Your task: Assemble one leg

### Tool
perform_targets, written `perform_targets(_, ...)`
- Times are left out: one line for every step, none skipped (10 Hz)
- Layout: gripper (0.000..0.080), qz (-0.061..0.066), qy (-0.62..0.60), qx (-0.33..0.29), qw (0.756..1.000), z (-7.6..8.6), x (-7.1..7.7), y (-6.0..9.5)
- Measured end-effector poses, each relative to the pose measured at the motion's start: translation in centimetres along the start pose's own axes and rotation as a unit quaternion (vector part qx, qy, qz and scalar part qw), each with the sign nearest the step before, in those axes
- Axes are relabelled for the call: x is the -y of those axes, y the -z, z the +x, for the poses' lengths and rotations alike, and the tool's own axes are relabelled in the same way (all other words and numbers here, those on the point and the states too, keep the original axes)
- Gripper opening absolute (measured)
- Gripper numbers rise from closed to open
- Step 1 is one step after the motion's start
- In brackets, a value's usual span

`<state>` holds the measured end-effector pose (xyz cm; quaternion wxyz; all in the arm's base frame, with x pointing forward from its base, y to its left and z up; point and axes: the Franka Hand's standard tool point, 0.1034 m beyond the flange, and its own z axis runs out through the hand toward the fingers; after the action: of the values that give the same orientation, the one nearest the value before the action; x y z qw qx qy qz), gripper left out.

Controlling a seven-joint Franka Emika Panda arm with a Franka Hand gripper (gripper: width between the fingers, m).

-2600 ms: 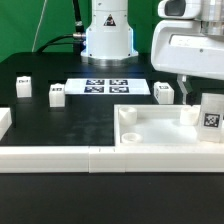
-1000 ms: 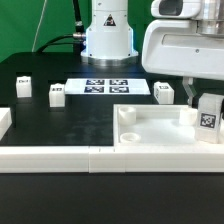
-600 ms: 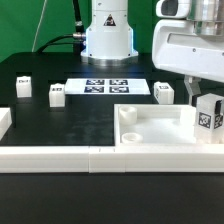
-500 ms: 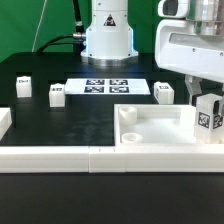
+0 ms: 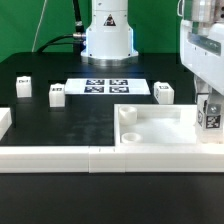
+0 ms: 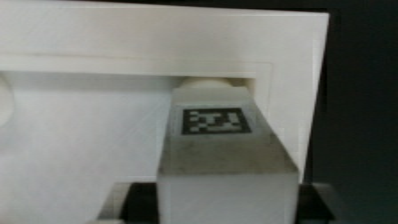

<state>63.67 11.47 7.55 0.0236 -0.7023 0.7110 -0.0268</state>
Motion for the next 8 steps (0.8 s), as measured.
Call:
perform_targets(0.0292,-0.002,-0.047,0.001,0.999,-0.04,-0.05,0.0)
perform_targets(0.0292,-0.002,-0.086,0.002,0.996,-0.1,-0.08,0.0)
perform_targets(0.0292,-0.002,-0.087,0.002,0.996,-0.11,-0.08,0.0)
perform_targets(0.0292,-0.002,-0.084,0.002,0.996,-0.11,-0.1,-0.05)
perform_targets(0.047,-0.002,-0.063,0.002,0.998,-0.11,-0.1,-0.06)
perform_targets(0.047,0.001,-0.054,0.002,0.999,-0.27,-0.01,-0.04)
perform_targets(0.0604,0.005,0.003,0.002,1.0,-0.26,0.18,0.05)
perform_targets(0.064,0.006,0.088,0.002,0.996,-0.09,0.33,0.13)
